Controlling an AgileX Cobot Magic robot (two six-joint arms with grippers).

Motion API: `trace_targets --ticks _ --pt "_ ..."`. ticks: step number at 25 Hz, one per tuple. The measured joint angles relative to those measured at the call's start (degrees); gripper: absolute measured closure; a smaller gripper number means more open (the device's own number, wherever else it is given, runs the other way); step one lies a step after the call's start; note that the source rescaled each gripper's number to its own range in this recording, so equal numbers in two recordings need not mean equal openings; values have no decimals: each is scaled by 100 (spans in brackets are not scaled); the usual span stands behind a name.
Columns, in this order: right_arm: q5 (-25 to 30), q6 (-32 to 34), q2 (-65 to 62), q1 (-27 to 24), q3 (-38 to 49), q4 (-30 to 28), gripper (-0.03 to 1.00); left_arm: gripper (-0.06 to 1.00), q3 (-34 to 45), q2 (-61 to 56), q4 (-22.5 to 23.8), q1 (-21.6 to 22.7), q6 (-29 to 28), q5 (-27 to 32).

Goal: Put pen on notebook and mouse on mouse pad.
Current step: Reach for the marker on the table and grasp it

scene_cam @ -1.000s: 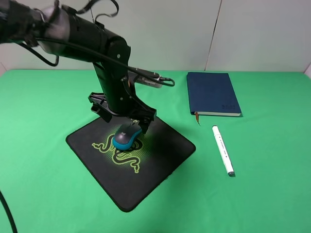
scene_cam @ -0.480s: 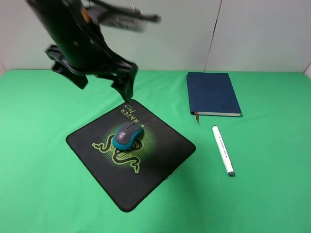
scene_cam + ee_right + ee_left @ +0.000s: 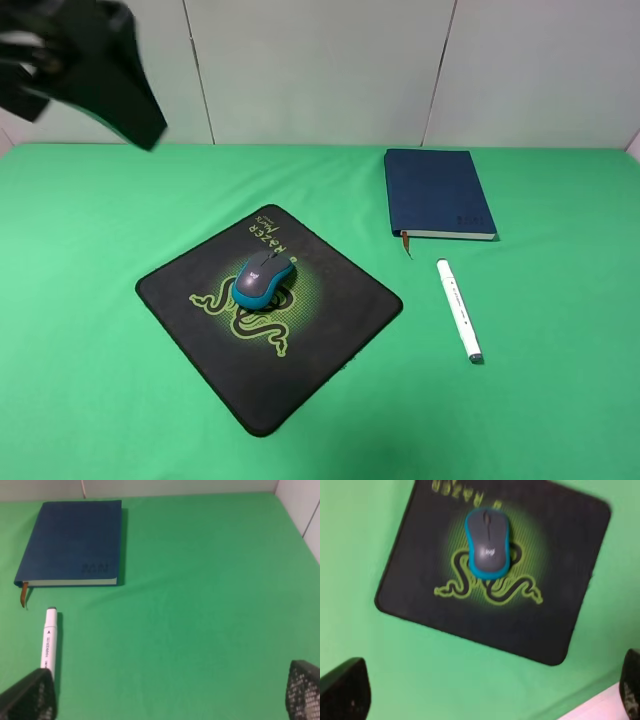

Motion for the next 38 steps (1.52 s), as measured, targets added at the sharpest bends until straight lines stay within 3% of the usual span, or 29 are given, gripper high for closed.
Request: trace_targets --ticks 8,14,21,38 --pt "0 0 0 0 0 0 -3 -5 306 -878 22 0 622 5" --pt "0 0 0 0 0 0 -3 -5 995 -1617 20 162 711 5" --pt "0 0 0 0 0 0 -3 -5 2027 -2874 25 968 711 5" --pt "0 0 0 0 0 0 -3 -5 4424 -6118 -154 3456 900 -166"
